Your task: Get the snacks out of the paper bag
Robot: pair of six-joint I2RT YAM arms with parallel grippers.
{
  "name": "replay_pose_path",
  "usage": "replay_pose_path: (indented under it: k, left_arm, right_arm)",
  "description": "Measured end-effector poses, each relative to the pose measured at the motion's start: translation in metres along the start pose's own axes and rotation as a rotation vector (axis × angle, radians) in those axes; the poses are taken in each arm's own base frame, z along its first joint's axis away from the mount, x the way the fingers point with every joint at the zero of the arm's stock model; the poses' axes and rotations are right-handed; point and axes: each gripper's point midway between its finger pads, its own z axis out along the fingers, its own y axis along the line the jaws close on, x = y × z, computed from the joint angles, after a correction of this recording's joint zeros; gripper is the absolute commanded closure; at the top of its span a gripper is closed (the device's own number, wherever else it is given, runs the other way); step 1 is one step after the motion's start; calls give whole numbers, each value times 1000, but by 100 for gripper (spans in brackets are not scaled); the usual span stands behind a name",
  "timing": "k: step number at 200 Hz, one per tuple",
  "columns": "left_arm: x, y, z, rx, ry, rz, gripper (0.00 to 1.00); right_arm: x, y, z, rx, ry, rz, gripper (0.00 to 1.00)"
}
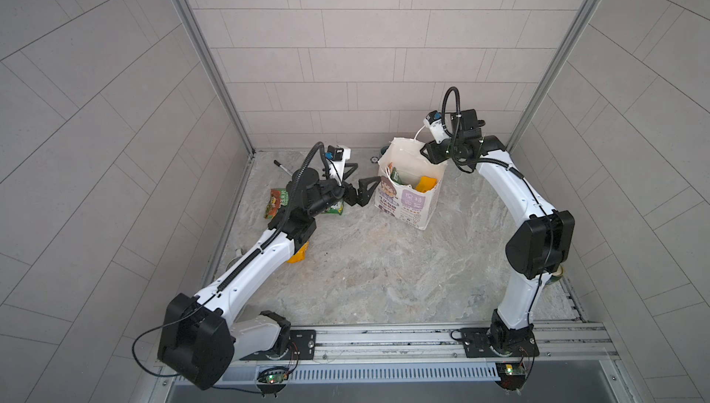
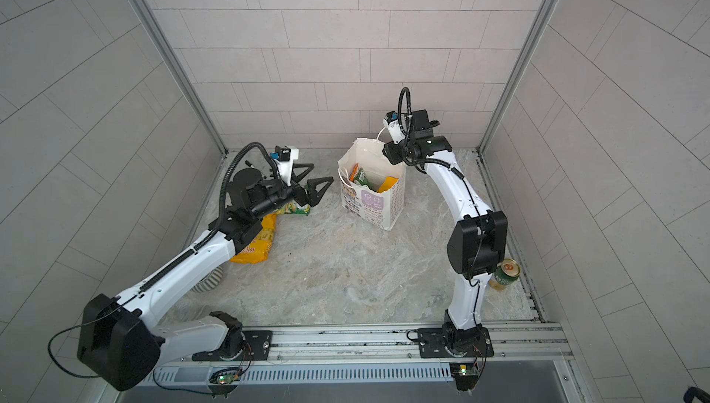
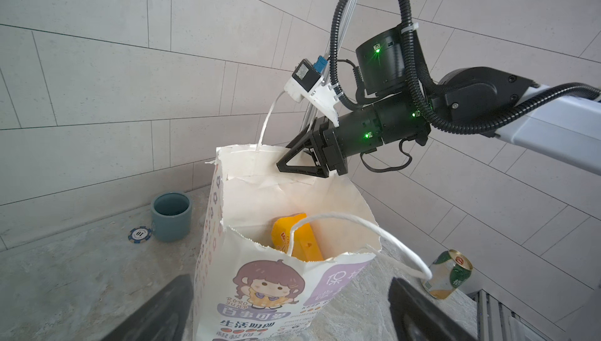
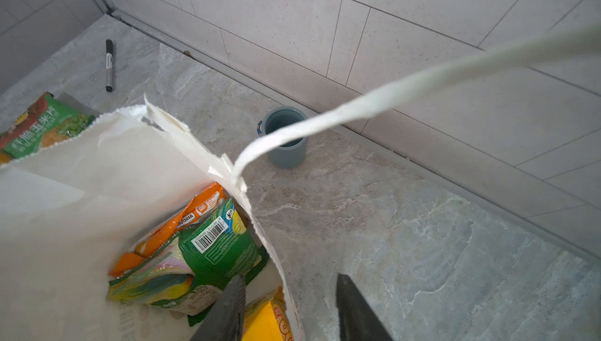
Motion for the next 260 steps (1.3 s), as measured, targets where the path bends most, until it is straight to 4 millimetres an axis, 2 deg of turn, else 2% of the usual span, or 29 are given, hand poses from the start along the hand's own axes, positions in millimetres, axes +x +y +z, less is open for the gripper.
replay_pose_path:
  k: [27, 37, 114, 167, 221, 239, 260]
  left_arm:
    - [-3, 0, 0, 1, -13, 6, 0]
    - [-4, 0, 0, 1, -15, 7, 0]
    - [-4, 2, 0, -12, -16, 5, 0]
    - [-4, 15, -6, -101, -20, 10, 2]
    - [-16, 9, -18, -109, -54, 48, 5]
    - [-13, 11, -20, -120, -52, 54, 5]
    - [-6, 12, -24, -130, -43, 56, 6]
  right_arm:
    - [-1, 0, 0, -6, 11, -29, 87]
    - [-1, 0, 1, -8, 15, -41, 100]
    - [-5, -6, 4, -21, 41, -43, 100]
    - [-15, -29, 11, 33, 53, -17, 100]
    - [-34, -44, 3, 88, -17, -1, 100]
    - [-36, -42, 1, 83, -39, -11, 100]
    - [-26, -31, -7, 61, -61, -40, 100]
